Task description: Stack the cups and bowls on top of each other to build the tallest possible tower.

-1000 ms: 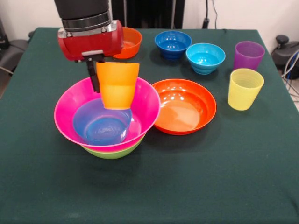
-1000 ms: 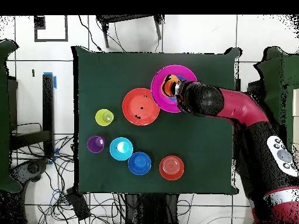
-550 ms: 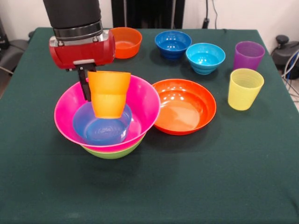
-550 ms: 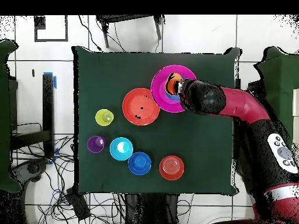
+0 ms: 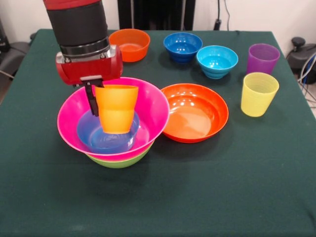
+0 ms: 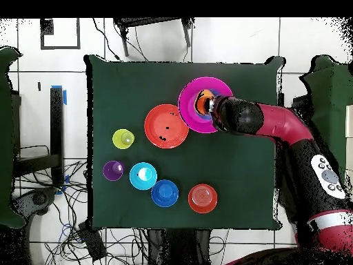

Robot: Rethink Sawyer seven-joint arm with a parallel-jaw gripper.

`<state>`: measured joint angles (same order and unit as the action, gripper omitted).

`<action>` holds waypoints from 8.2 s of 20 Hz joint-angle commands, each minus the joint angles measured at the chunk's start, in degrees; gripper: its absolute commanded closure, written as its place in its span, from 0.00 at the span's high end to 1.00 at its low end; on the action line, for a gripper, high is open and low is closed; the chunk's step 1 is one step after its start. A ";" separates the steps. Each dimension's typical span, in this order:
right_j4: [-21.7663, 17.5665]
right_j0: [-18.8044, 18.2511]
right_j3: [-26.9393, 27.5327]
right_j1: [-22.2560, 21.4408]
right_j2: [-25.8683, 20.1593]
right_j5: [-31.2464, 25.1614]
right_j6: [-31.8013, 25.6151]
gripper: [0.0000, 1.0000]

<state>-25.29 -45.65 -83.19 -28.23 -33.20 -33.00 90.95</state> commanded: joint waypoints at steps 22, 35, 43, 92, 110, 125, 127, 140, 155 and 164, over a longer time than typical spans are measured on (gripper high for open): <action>-5.32 0.53 3.24 4.28 -2.97 -8.68 -13.00 0.00; -3.14 1.68 3.05 3.52 -1.19 -18.92 -11.93 0.00; -4.01 0.91 0.43 3.79 -1.70 -17.94 -10.31 0.00; -2.54 2.50 -1.05 2.46 1.03 -12.03 -5.06 0.00; -4.96 -0.79 -4.08 3.90 -2.49 -5.26 -4.55 0.00; -4.19 -0.37 -3.31 4.64 -2.42 1.86 -3.32 0.00; -4.17 -0.30 -3.36 4.60 -2.40 1.98 -3.31 0.00; -3.30 0.72 -1.80 4.90 -0.80 -1.16 -2.33 0.00; -3.00 1.46 -1.12 4.98 0.91 -1.35 0.05 0.00; -2.47 1.55 0.05 5.83 1.22 -4.59 -1.22 0.00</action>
<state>-26.74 -46.20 -84.84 -24.66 -34.00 -34.30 90.95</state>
